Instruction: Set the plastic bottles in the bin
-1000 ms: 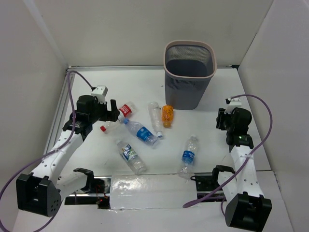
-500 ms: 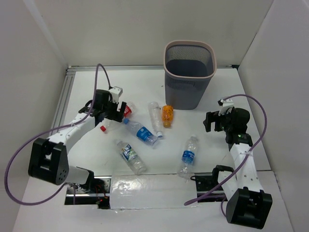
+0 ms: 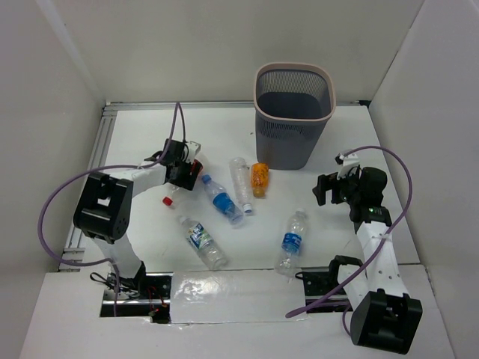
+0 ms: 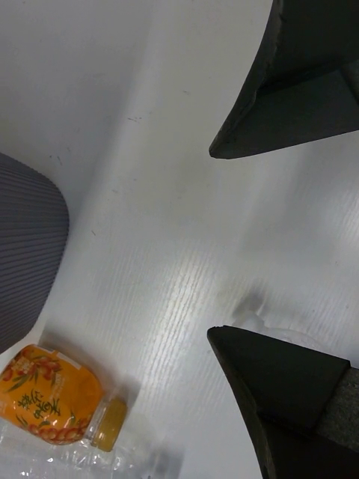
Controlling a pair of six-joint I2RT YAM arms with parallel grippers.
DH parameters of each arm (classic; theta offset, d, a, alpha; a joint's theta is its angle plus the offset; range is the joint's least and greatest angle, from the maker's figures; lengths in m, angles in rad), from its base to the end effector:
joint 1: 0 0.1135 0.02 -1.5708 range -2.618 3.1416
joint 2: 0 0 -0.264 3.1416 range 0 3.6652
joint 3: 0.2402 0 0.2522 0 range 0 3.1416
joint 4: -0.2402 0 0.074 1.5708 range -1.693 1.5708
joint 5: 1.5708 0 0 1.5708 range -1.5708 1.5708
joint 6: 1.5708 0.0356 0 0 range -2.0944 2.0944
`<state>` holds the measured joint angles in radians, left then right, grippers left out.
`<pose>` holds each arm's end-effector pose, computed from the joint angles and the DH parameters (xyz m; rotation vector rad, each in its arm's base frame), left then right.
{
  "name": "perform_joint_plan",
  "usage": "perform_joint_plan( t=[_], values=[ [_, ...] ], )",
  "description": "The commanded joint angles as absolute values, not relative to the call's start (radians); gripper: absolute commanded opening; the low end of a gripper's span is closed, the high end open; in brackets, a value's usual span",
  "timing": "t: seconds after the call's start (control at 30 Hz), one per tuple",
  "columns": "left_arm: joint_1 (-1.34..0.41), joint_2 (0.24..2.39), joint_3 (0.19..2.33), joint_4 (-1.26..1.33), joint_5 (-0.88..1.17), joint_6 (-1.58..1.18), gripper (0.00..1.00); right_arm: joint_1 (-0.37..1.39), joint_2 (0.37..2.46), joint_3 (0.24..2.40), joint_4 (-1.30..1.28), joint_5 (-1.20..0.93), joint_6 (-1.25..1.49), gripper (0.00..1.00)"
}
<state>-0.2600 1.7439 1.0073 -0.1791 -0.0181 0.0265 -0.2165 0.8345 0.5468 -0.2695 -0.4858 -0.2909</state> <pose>0.3423 -0.0904 0.1665 0.3476 2.4635 -0.0761 0.1834 -0.0233 0.2414 -0.3571 2.0326 0.2055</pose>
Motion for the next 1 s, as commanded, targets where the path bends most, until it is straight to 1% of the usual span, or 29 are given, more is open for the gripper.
perform_joint_plan(
  t=[0.0,0.03,0.07,0.1,0.13,0.17,0.2,0.23,0.3,0.33,0.37,0.4,0.47,0.5,0.57,0.6,0.67,0.7,0.73,0.8,0.9,0.97],
  values=[
    [-0.270,1.759,1.031,-0.144,-0.008,0.049,0.76,-0.221,0.834,0.534,-0.252,-0.541,-0.334,0.98],
    [-0.270,1.759,1.031,-0.144,-0.008,0.038,0.62,-0.221,0.825,0.534,-0.252,-0.563,-0.345,0.96],
    [-0.270,1.759,1.031,-0.144,-0.008,0.038,0.54,-0.221,0.825,0.523,-0.261,-0.575,-0.368,0.92],
    [-0.270,1.725,1.020,-0.144,-0.008,0.029,0.48,-0.221,0.813,0.523,-0.261,-0.587,-0.380,0.82],
    [-0.270,1.704,1.020,-0.144,-0.008,0.029,0.39,-0.221,0.801,0.512,-0.282,-0.621,-0.396,0.76],
    [-0.270,1.680,1.020,-0.153,-0.008,0.029,0.37,-0.221,0.801,0.512,-0.291,-0.643,-0.417,0.71],
    [-0.270,1.654,1.020,-0.163,0.003,0.020,0.37,-0.221,0.786,0.500,-0.301,-0.666,-0.460,0.65],
    [-0.270,1.593,1.020,-0.163,0.003,0.020,0.34,-0.221,0.770,0.500,-0.323,-0.711,-0.481,0.58],
    [-0.270,1.533,1.031,-0.193,0.027,0.011,0.31,-0.221,0.756,0.491,-0.342,-0.751,-0.546,0.49],
    [-0.270,1.504,1.045,-0.202,0.028,0.000,0.31,-0.221,0.747,0.480,-0.342,-0.784,-0.569,0.45],
    [-0.279,1.452,1.058,-0.202,0.041,0.000,0.29,-0.221,0.747,0.480,-0.371,-0.796,-0.593,0.37],
    [-0.279,1.428,1.093,-0.218,0.057,-0.012,0.27,-0.221,0.747,0.471,-0.380,-0.807,-0.647,0.34],
    [-0.288,1.390,1.135,-0.229,0.077,-0.023,0.25,-0.221,0.758,0.471,-0.432,-0.845,-0.740,0.34],
    [-0.288,1.364,1.158,-0.229,0.092,-0.032,0.24,-0.221,0.767,0.471,-0.457,-0.862,-0.862,0.41],
    [-0.299,1.353,1.228,-0.219,0.152,-0.060,0.24,-0.221,0.799,0.480,-0.539,-0.903,-1.003,0.47],
    [-0.313,1.341,1.251,-0.210,0.172,-0.070,0.24,-0.221,0.813,0.491,-0.557,-0.904,-1.093,0.55],
    [-0.339,1.354,1.360,-0.171,0.251,-0.122,0.23,-0.221,0.863,0.514,-0.596,-0.936,-1.182,0.62],
    [-0.339,1.355,1.361,-0.155,0.252,-0.123,0.23,-0.221,0.882,0.523,-0.609,-0.946,-1.183,0.62],
    [-0.356,1.367,1.394,-0.140,0.288,-0.153,0.23,-0.221,0.900,0.523,-0.618,-0.956,-1.212,0.64],
    [-0.390,1.425,1.508,-0.100,0.316,-0.193,0.23,-0.221,0.945,0.546,-0.618,-0.968,-1.212,0.67],
    [-0.431,1.529,1.656,0.023,0.362,-0.279,0.22,-0.202,0.954,0.546,-0.618,-0.968,-1.212,0.67],
    [-0.454,1.615,1.726,0.173,0.376,-0.365,0.22,-0.181,0.940,0.535,-0.609,-0.954,-1.212,0.69]
  ],
)
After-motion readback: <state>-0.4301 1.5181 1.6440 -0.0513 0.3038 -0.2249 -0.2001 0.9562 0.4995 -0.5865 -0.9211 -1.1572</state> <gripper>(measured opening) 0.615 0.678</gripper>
